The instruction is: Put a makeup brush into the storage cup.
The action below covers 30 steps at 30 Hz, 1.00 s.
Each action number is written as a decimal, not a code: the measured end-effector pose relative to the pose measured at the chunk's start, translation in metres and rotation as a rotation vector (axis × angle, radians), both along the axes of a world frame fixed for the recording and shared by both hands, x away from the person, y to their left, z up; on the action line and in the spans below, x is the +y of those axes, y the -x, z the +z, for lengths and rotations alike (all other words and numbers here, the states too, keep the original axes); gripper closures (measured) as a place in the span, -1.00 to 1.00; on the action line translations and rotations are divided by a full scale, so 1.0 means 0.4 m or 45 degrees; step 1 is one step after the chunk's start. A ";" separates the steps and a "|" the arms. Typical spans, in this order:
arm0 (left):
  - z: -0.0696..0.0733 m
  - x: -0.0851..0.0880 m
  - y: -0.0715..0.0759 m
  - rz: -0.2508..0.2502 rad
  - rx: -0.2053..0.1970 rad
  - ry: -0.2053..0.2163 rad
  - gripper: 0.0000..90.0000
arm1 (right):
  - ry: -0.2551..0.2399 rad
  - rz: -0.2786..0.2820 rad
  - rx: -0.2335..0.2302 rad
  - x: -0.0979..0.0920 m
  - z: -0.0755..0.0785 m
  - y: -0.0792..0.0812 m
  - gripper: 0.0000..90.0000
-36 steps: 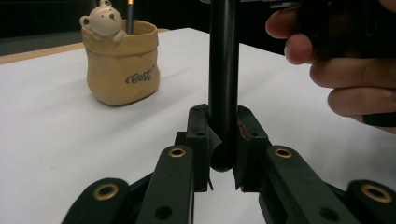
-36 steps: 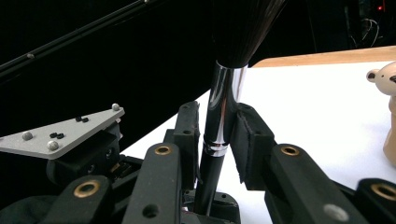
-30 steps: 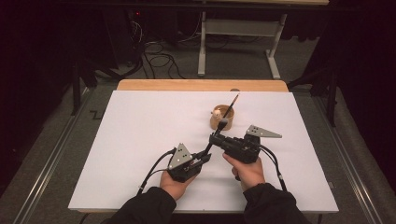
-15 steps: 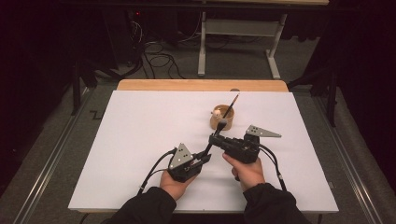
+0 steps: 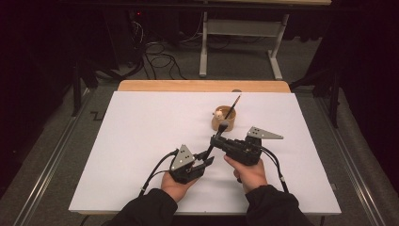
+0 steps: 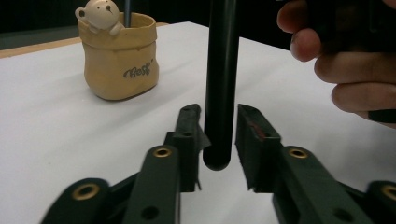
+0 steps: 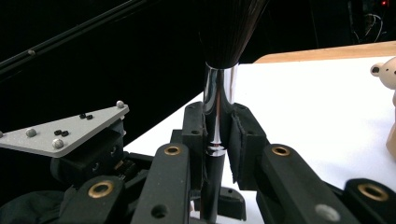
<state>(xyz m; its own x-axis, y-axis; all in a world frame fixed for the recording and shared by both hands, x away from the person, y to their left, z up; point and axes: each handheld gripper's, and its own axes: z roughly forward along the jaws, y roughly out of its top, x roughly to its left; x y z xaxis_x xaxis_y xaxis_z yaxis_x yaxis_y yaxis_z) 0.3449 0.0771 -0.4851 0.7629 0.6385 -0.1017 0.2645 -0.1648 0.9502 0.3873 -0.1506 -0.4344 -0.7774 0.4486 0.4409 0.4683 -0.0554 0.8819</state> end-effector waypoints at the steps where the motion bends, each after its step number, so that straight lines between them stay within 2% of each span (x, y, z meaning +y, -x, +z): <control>1: 0.000 0.000 0.000 0.000 0.000 0.000 0.42 | 0.000 -0.001 -0.001 0.000 0.000 0.000 0.77; 3: 0.002 0.000 -0.002 0.007 -0.002 -0.003 0.30 | 0.002 -0.006 -0.002 -0.001 0.002 0.001 0.77; 4: 0.004 0.001 -0.002 0.010 -0.003 -0.001 0.30 | 0.002 -0.009 -0.004 -0.001 0.002 0.001 0.77; 5: 0.006 0.002 -0.003 0.014 -0.005 -0.009 0.16 | 0.004 -0.012 -0.019 -0.004 0.005 0.000 0.77; 8: 0.013 0.010 -0.004 0.020 -0.004 -0.014 0.09 | 0.002 -0.017 -0.018 -0.007 0.008 0.001 0.77; 12: 0.032 0.023 -0.008 0.030 0.000 -0.049 -0.08 | 0.001 -0.027 -0.036 -0.015 0.016 0.003 0.77; 16: 0.045 0.042 -0.009 0.026 0.044 -0.065 -0.21 | 0.003 -0.043 -0.052 -0.025 0.022 0.003 0.76; 17: 0.050 0.055 -0.004 0.031 0.033 -0.102 -0.23 | 0.007 -0.048 -0.055 -0.027 0.024 0.004 0.76; 21: 0.056 0.089 0.000 0.063 0.045 -0.121 -0.32 | 0.027 -0.068 -0.075 -0.034 0.028 0.006 0.76; 25: 0.056 0.132 0.004 0.123 0.065 -0.119 -0.41 | 0.048 -0.086 -0.092 -0.038 0.029 0.008 0.76; 30: 0.038 0.174 0.005 0.187 0.093 -0.086 -0.49 | 0.088 -0.113 -0.123 -0.041 0.031 0.012 0.76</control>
